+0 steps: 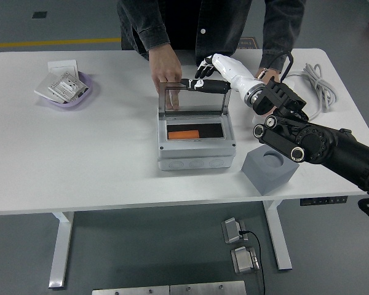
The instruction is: Pick up the cylinder from the cube,place it in the box,flap close box
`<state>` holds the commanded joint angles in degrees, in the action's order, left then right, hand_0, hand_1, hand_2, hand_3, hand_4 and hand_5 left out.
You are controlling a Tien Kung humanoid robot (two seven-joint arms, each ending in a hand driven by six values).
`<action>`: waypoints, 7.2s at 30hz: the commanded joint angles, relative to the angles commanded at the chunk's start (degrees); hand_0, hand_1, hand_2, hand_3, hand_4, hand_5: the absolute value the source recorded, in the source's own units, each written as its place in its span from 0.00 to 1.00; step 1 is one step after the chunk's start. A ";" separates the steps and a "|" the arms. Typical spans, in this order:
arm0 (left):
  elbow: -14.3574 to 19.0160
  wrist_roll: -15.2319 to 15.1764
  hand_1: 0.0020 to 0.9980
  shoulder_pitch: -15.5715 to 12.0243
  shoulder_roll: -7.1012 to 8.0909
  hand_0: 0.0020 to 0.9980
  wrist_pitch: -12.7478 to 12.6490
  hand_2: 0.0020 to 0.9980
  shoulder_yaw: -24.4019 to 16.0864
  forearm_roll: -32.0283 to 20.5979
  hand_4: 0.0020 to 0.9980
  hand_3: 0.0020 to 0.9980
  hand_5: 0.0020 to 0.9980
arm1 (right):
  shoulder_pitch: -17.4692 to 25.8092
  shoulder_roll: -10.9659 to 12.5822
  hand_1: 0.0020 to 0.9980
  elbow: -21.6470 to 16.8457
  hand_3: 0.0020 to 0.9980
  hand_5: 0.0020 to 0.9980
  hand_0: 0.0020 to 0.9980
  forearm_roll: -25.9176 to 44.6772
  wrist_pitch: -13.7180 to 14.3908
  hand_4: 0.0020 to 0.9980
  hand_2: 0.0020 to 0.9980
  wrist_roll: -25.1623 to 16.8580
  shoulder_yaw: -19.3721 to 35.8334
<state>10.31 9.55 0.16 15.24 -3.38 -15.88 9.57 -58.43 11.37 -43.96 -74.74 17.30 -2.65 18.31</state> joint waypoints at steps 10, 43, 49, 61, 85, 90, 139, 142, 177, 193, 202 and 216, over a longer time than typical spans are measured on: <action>0.00 0.03 0.65 -0.20 -0.08 0.61 0.02 0.60 -0.15 0.08 0.65 0.61 0.18 | 2.47 1.86 0.63 -4.67 0.54 0.83 0.74 -3.13 -0.01 0.96 0.60 0.93 0.61; 0.00 -0.23 0.65 -0.40 -0.20 0.61 -0.17 0.60 1.82 -1.05 0.65 0.60 0.18 | 4.70 7.85 0.63 -18.04 0.53 0.83 0.71 -11.98 0.38 0.95 0.60 3.94 2.24; 0.00 -0.19 0.65 -0.30 -0.26 0.61 -0.16 0.60 1.53 -0.62 0.64 0.60 0.18 | 5.04 8.02 0.63 -17.37 0.55 0.83 0.71 -11.25 0.64 0.96 0.61 3.59 1.62; 0.00 -0.01 0.65 -0.16 -0.48 0.61 0.00 0.60 0.82 0.06 0.64 0.60 0.17 | 5.88 8.03 0.64 -11.76 0.68 0.82 0.70 -7.84 0.79 0.95 0.62 1.44 1.07; 0.00 -0.25 0.64 -0.30 -0.24 0.60 0.05 0.59 0.27 -0.04 0.62 0.59 0.14 | 13.82 16.07 0.62 -25.25 0.68 0.81 0.70 -13.31 1.15 0.94 0.62 4.06 5.09; 0.00 -0.43 0.64 -0.31 -0.19 0.60 0.04 0.59 0.74 -0.57 0.62 0.59 0.14 | 14.45 16.49 0.62 -26.27 0.68 0.81 0.70 -13.49 1.22 0.93 0.62 4.30 5.16; 0.00 0.27 0.64 -1.30 -0.50 0.60 -0.04 0.59 -5.37 4.60 0.63 0.60 0.14 | 45.59 13.47 0.61 -31.63 0.67 0.83 0.69 4.15 0.36 0.92 0.61 -8.74 50.16; 0.00 0.19 0.64 -1.28 -0.49 0.61 -0.03 0.59 -5.25 4.41 0.63 0.60 0.14 | 46.74 12.87 0.63 -31.86 0.68 0.81 0.68 8.97 -1.10 0.93 0.62 -9.69 52.60; 0.00 -0.12 0.64 -1.15 -0.27 0.61 -0.02 0.59 -5.30 3.70 0.63 0.60 0.15 | 49.76 11.75 0.64 -36.23 0.75 0.14 0.72 17.36 -3.46 0.80 0.64 -9.37 56.67; 0.00 -0.38 0.64 -1.21 0.32 0.61 0.03 0.59 -3.48 2.28 0.63 0.60 0.15 | 49.47 12.14 0.74 -35.83 0.75 0.22 0.82 18.06 -3.17 0.86 0.71 -10.00 55.22; 0.00 -0.66 0.64 -1.33 0.71 0.61 0.08 0.59 -1.23 0.40 0.63 0.60 0.15 | 49.30 11.56 0.72 -35.14 0.74 0.26 0.81 18.73 -2.95 0.88 0.69 -10.45 54.40; 0.00 -1.11 0.65 -1.59 0.72 0.61 0.11 0.59 0.75 -1.93 0.63 0.60 0.15 | 48.96 10.45 0.71 -34.55 0.74 0.28 0.79 18.11 -2.28 0.88 0.69 -10.26 53.56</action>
<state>10.31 8.44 -1.42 15.97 -3.26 -15.13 7.64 -9.47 21.82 -78.50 -56.63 15.02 -12.92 71.87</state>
